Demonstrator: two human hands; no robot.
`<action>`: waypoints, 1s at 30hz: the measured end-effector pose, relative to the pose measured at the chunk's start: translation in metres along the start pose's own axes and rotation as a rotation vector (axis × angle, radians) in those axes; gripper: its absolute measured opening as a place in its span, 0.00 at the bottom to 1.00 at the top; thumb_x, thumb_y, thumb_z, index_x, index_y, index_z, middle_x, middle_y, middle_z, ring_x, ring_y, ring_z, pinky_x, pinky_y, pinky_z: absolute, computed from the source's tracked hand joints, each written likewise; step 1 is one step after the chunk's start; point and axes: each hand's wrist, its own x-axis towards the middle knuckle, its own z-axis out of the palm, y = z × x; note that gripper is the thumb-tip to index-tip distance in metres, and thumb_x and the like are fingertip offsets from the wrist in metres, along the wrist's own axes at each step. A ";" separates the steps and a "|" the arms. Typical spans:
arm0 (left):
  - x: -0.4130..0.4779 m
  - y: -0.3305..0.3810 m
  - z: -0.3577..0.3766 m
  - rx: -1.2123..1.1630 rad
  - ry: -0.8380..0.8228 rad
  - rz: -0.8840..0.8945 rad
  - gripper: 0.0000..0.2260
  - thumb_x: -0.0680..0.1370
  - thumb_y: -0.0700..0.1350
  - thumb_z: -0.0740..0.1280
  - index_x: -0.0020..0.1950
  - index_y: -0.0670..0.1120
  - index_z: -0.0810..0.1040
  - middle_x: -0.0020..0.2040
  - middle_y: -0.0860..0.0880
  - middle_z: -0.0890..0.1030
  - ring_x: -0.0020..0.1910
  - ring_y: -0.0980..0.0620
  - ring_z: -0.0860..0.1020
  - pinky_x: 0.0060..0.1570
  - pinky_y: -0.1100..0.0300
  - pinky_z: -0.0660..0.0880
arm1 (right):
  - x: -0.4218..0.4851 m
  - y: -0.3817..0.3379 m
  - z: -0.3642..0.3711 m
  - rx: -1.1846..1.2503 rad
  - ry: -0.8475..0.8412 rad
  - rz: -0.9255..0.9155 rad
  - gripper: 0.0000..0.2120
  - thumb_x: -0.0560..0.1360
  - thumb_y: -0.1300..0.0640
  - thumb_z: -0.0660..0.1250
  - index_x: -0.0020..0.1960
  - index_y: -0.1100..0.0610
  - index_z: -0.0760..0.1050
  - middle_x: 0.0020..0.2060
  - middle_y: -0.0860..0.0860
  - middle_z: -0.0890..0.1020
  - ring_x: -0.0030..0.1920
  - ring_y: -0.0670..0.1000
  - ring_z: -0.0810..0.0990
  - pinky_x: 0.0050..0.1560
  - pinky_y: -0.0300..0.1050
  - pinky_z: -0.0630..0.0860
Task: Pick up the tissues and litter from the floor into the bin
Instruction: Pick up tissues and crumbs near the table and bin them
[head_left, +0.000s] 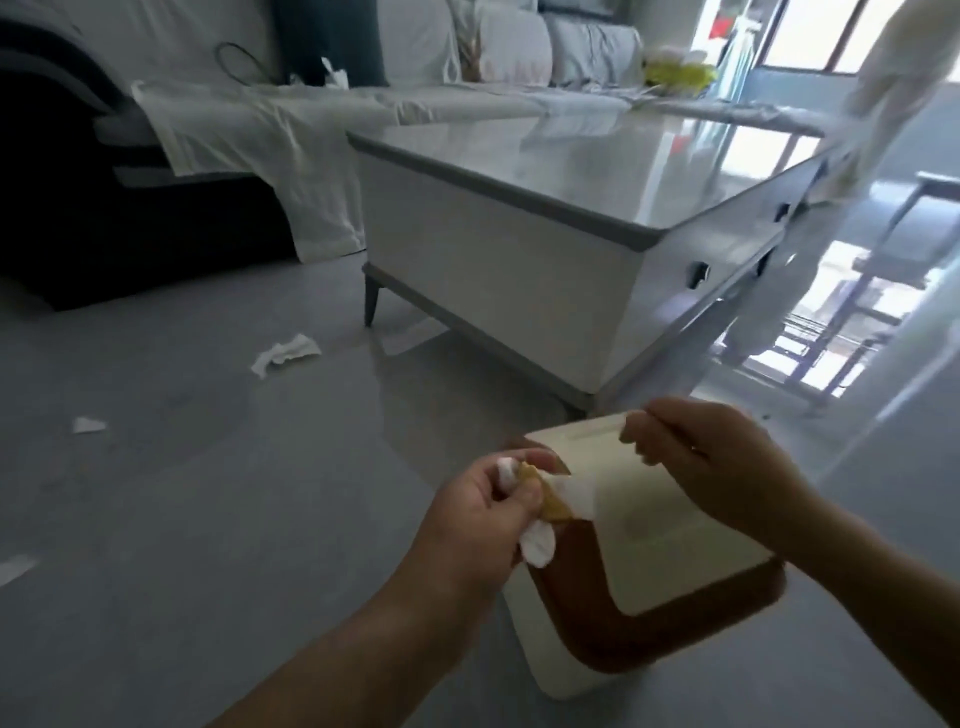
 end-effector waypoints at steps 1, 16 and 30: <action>0.005 -0.003 0.016 0.145 -0.039 0.096 0.09 0.78 0.40 0.61 0.50 0.50 0.79 0.46 0.52 0.84 0.45 0.57 0.82 0.45 0.66 0.79 | -0.009 0.018 -0.005 0.018 0.009 0.044 0.19 0.73 0.35 0.50 0.40 0.45 0.74 0.32 0.42 0.79 0.33 0.41 0.79 0.39 0.36 0.77; 0.055 -0.068 0.066 1.747 -0.304 0.885 0.06 0.70 0.45 0.66 0.41 0.48 0.83 0.36 0.50 0.84 0.36 0.51 0.82 0.37 0.61 0.78 | -0.060 0.104 0.044 -0.146 0.300 -0.019 0.07 0.74 0.56 0.67 0.46 0.59 0.82 0.47 0.56 0.81 0.49 0.54 0.78 0.52 0.46 0.77; 0.032 -0.083 0.007 1.421 0.034 0.538 0.38 0.71 0.71 0.51 0.74 0.60 0.38 0.77 0.56 0.36 0.76 0.50 0.37 0.70 0.46 0.45 | -0.065 0.127 0.060 0.212 0.222 0.333 0.31 0.73 0.40 0.59 0.72 0.46 0.54 0.64 0.55 0.73 0.54 0.50 0.73 0.53 0.49 0.73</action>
